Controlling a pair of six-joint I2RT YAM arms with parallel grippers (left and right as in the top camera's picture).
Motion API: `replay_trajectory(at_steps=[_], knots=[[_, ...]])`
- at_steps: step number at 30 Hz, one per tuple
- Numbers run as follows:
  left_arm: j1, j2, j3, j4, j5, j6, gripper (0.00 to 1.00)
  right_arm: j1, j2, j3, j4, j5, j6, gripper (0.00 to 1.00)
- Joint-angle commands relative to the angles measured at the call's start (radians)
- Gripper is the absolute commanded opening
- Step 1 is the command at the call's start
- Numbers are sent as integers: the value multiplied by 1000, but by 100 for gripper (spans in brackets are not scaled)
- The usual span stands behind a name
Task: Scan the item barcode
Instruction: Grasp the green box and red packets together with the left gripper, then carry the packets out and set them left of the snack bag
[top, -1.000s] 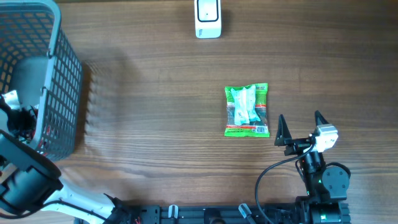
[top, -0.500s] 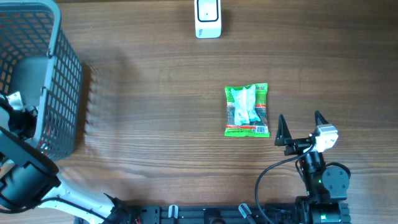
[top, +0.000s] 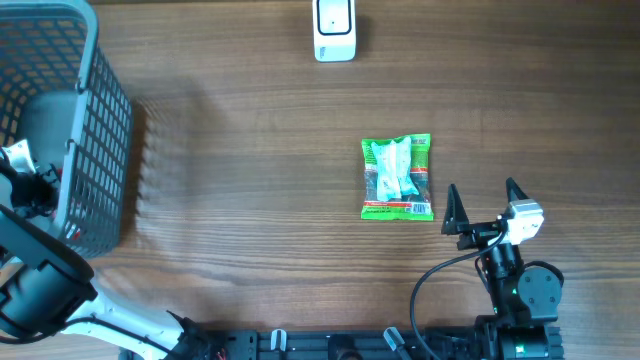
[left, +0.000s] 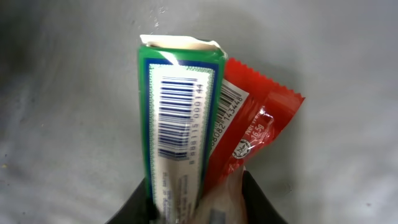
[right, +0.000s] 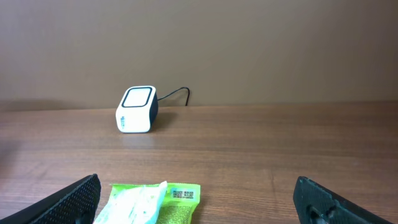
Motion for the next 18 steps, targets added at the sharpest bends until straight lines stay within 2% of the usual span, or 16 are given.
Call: replay_trajectory(at_steps=[1,7,13,18], knots=[[-5,14,65,-14,62,-38,18,-3,-1,-1,6,-2,-3,100],[-24,-70,233,-51,27,-79,26,-3,-1,-1,6,-2,-3,100],[-77,-198,409,-54,-50,-79,27,-3,-1,-1,6,-2,-3,100],[-161,-332,507,-45,-57,-114,26,-3,-1,-1,6,-2,-3,100]])
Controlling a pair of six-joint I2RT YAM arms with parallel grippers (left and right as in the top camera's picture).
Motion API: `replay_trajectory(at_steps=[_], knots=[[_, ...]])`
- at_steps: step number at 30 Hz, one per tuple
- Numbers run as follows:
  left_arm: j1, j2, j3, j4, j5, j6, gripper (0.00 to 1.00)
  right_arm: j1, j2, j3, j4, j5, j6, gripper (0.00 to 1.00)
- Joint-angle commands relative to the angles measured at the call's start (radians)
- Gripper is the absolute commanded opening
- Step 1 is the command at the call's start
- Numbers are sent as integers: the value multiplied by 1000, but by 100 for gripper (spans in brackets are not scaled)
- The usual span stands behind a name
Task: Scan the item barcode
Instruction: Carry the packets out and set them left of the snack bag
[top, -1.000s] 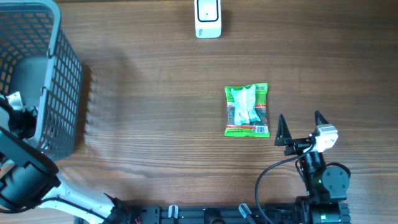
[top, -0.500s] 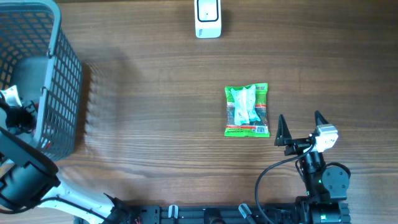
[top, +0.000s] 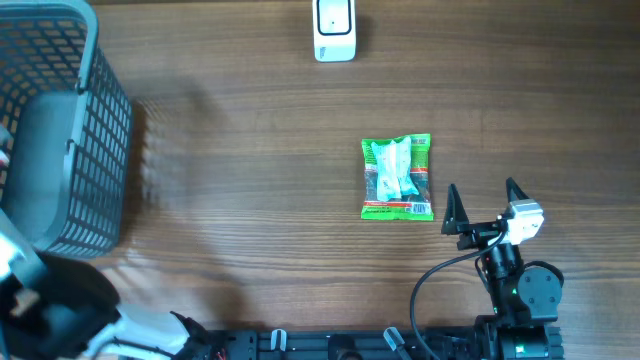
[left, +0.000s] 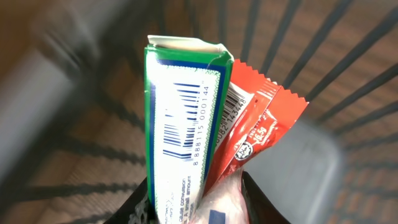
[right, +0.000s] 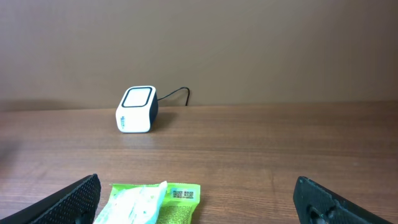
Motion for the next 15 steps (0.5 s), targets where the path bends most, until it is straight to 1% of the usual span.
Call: replay_trajectory(at_steps=[1,4,6,10,15], knots=[[-78,-148,77,15,-18,-63,27,-3,-1,-1,6,-2,-3,99],[-145,-248,81,17,-17,-177,26,-3,-1,-1,6,-2,-3,100],[-199,-302,81,-22,-17,-252,26,-3,-1,-1,6,-2,-3,100],[-350,-380,81,-178,-17,-371,26,-3,-1,-1,6,-2,-3,100],[-562,-396,78,-380,-17,-429,26,-3,-1,-1,6,-2,-3,100]])
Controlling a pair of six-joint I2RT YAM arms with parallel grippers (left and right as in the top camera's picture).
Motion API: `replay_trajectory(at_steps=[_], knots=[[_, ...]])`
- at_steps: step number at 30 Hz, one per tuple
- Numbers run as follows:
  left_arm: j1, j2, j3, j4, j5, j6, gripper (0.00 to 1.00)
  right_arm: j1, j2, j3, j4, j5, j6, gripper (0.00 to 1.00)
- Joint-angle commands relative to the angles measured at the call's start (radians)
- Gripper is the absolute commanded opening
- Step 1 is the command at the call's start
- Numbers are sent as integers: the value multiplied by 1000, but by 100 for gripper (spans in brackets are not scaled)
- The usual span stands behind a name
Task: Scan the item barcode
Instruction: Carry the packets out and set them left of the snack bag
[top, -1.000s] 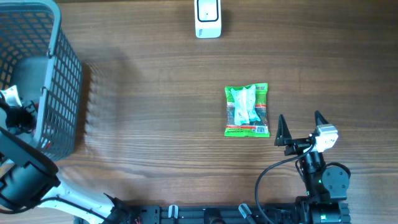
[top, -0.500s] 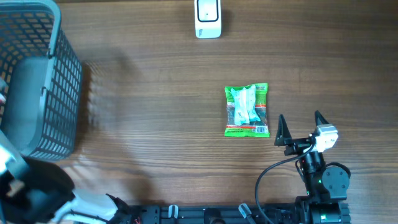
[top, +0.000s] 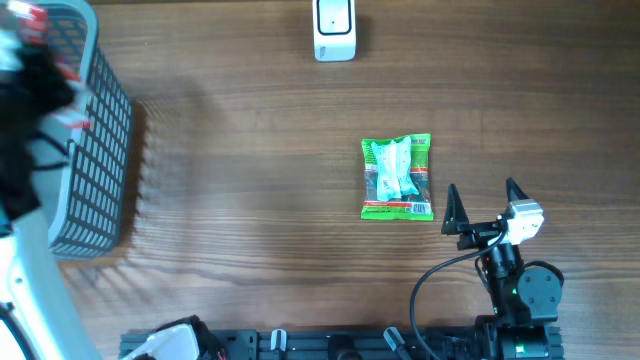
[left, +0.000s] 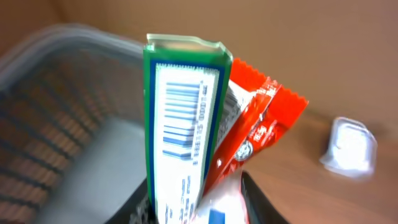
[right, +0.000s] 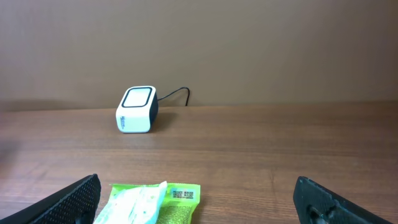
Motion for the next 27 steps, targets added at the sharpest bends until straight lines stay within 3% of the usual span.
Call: replay_trajectory(at_steps=[1,5,10,17,21,23,24,25,27], knots=[[-164,6,-4,-108,0,-95,26,-3,-1,-1,6,-2,-3,100],[-327,51,-85,-195,0,-134,25,-3,-1,-1,6,-2,-3,100],[-481,135,-300,-130,2,-193,25,-3,-1,-1,6,-2,-3,100],[-687,319,-645,247,12,-341,26,-3,-1,-1,6,-2,-3,100],[-756,438,-705,371,10,-351,31,-3,-1,-1,6,-2,-3,100],[-772,476,-705,393,4,-351,45,-3,-1,-1,6,-2,-3,100],[-779,504,-705,411,4,-351,71,-3,-1,-1,6,-2,-3,100],[-778,507,-704,414,4,-351,84,-3,-1,-1,6,-2,-3,100],[-771,495,-694,413,4,-345,98,-3,-1,-1,6,-2,-3,100]])
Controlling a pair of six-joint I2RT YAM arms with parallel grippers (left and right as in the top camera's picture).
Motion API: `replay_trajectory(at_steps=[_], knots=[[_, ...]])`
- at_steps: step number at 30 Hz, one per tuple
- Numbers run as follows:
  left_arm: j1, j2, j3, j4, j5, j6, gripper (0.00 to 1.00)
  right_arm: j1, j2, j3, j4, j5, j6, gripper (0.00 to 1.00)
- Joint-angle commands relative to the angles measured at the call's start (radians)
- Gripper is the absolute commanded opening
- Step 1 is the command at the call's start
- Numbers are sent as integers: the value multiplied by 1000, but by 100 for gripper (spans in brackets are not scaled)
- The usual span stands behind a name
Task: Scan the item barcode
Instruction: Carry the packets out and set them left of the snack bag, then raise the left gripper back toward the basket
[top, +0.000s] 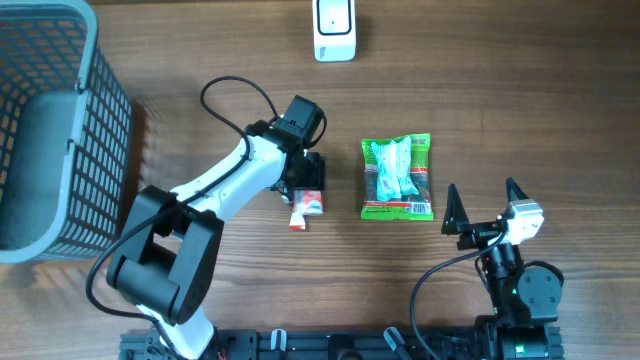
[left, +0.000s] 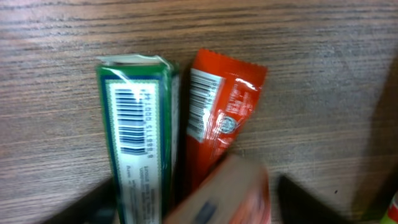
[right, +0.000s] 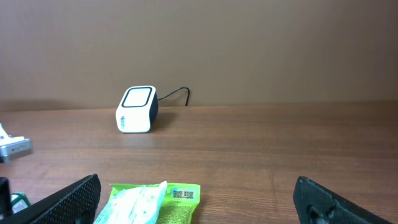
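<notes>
In the left wrist view a green box (left: 138, 140) with a white barcode panel and a red packet (left: 219, 118) lie side by side on the wood. A blurred pale pack (left: 227, 193) lies over their near ends. My left gripper (left: 199, 202) stands over them with its jaws wide apart, open. Overhead, the left gripper (top: 302, 188) is mid-table and the red packet (top: 306, 205) shows just below it. The white scanner (top: 334, 30) stands at the far edge. My right gripper (top: 485, 203) is open and empty near the front right.
A green snack packet (top: 397, 177) lies right of the left gripper, between the two grippers; its near end shows as the snack packet (right: 152, 202) in the right wrist view. A grey mesh basket (top: 95, 150) fills the far left. The scanner (right: 137, 109) has a cable behind it.
My left gripper was over the basket at the far left, shut on the green box and red packet. It is now at mid-table, open, with those items lying on the wood.
My left gripper was down in the basket, shut on the green box and red packet. Then it held them beside the mesh wall, then above the basket rim. Now they lie on the table left of the green snack packet. The right arm stayed still.
</notes>
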Motion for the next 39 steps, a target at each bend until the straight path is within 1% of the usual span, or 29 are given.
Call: replay_trajectory(at_steps=[1,3,8,13,16,20,27,30,39], knots=[[15,-19,31,-2,-3,16,100,-3,-1,-1,6,-2,-3,100],[36,-51,77,-32,-11,40,100,-3,-1,-1,6,-2,-3,100],[128,-164,235,-159,-33,49,100,-3,-1,-1,6,-2,-3,100],[234,-280,328,-247,-40,97,100,-3,-1,-1,6,-2,-3,100],[319,-367,344,-261,-49,143,100,-3,-1,-1,6,-2,-3,100],[435,-451,344,-261,-75,145,100,-3,-1,-1,6,-2,-3,100],[596,-492,344,-264,-74,145,100,-3,-1,-1,6,-2,-3,100],[619,-490,344,-277,-74,141,100,-3,-1,-1,6,-2,-3,100],[620,-490,344,-283,-74,141,100,-3,-1,-1,6,-2,-3,100]])
